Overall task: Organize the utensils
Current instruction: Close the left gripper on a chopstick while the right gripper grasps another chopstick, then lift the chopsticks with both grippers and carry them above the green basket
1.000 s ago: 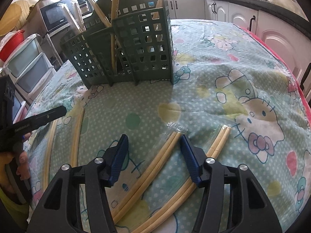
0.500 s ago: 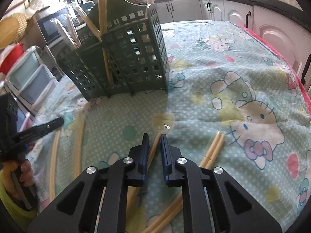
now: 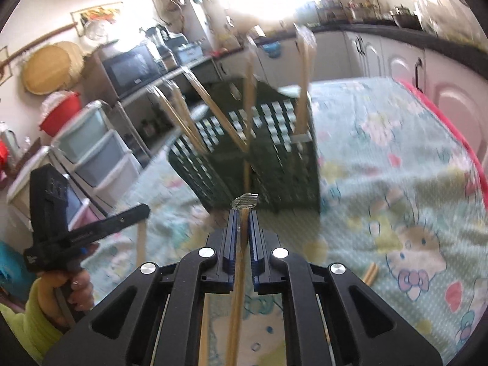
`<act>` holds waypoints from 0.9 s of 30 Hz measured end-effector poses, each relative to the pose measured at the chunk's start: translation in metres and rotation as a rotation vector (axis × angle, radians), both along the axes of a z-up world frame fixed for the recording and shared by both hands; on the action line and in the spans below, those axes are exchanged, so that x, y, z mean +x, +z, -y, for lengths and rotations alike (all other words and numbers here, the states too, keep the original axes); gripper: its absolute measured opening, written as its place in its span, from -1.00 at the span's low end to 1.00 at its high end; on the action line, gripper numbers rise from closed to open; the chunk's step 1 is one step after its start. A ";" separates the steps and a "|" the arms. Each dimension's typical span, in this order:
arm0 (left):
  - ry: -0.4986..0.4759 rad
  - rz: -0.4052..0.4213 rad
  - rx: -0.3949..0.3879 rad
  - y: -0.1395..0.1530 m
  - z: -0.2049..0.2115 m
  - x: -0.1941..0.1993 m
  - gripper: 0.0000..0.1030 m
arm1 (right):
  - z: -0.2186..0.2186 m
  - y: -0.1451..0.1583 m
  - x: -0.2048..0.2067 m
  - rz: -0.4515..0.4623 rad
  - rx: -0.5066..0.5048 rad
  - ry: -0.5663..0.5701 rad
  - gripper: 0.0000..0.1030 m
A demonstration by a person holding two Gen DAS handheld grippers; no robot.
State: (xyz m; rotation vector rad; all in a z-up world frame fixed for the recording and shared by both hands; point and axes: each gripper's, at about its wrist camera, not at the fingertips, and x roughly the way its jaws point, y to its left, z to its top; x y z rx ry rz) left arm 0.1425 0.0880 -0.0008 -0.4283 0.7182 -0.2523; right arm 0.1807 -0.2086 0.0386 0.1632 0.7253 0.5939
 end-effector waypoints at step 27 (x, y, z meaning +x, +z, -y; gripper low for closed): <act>-0.074 0.251 0.002 0.093 0.031 -0.003 -0.94 | 0.033 0.074 -0.023 0.223 0.093 -0.065 -0.87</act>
